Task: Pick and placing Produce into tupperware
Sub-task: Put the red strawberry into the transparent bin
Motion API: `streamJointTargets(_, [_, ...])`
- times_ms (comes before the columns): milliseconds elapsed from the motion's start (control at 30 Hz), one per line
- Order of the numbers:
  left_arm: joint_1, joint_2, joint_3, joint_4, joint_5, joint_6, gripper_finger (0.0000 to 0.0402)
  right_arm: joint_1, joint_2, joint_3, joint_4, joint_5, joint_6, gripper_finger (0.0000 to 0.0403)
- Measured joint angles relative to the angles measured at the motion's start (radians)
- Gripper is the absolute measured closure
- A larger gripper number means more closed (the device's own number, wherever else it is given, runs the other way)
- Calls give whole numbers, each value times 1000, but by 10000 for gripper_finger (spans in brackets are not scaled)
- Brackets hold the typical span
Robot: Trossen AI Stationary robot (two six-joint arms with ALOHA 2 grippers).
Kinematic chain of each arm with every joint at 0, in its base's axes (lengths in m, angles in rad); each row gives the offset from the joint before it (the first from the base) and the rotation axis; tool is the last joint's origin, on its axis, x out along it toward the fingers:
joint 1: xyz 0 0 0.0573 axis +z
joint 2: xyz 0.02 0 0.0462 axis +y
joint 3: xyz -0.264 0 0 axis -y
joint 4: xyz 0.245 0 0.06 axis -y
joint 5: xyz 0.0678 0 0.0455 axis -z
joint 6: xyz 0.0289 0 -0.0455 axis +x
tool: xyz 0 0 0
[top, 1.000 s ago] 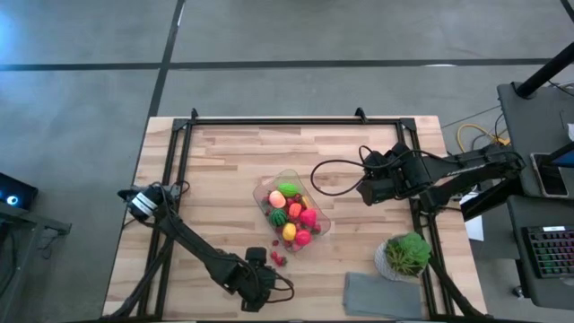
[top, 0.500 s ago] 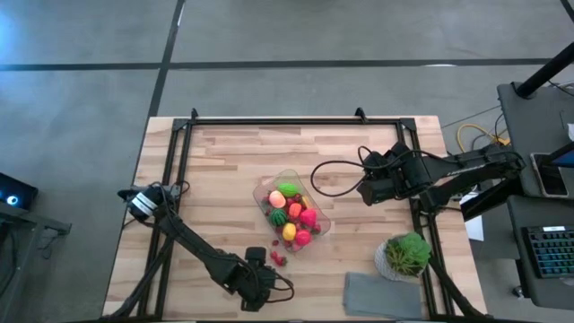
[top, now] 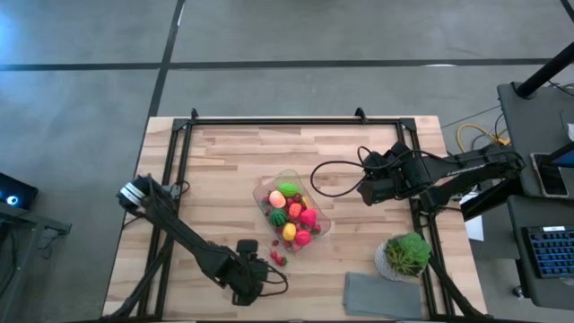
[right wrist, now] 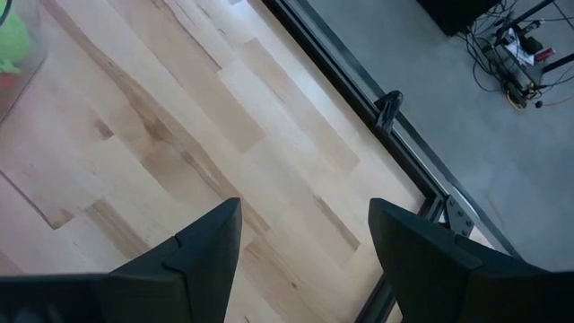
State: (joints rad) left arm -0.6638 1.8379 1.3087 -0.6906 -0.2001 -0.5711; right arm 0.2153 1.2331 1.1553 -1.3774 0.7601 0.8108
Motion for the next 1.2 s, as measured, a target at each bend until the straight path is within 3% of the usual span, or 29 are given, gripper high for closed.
streamJointTargets(133, [21, -100, 0, -91, -28, -11, 216, 0, 0, 0, 1, 0, -8, 165])
streamJointTargets(333, [95, -253, 0, -244, -173, -160, 216, 0, 0, 0, 4, 16, -60, 165])
streamJointTargets(467, [166, -339, 1, -242, -281, -153, 216, 0, 0, 0, 6, 26, -60, 165])
streamJointTargets(633, [277, -391, 25, -235, -332, -116, 216, 0, 0, 0, 6, 25, -60, 165])
streamJointTargets(867, [404, -382, 55, -15, -330, 115, 216, 0, 0, 0, 6, 21, -59, 165])
streamJointTargets(1000, [469, -345, 56, 32, -315, 179, 216, 0, 0, 0, 5, 18, -42, 165])
streamJointTargets(1200, [544, -277, 56, 24, -86, 174, 216, 0, 0, 0, 2, 18, -2, 165])
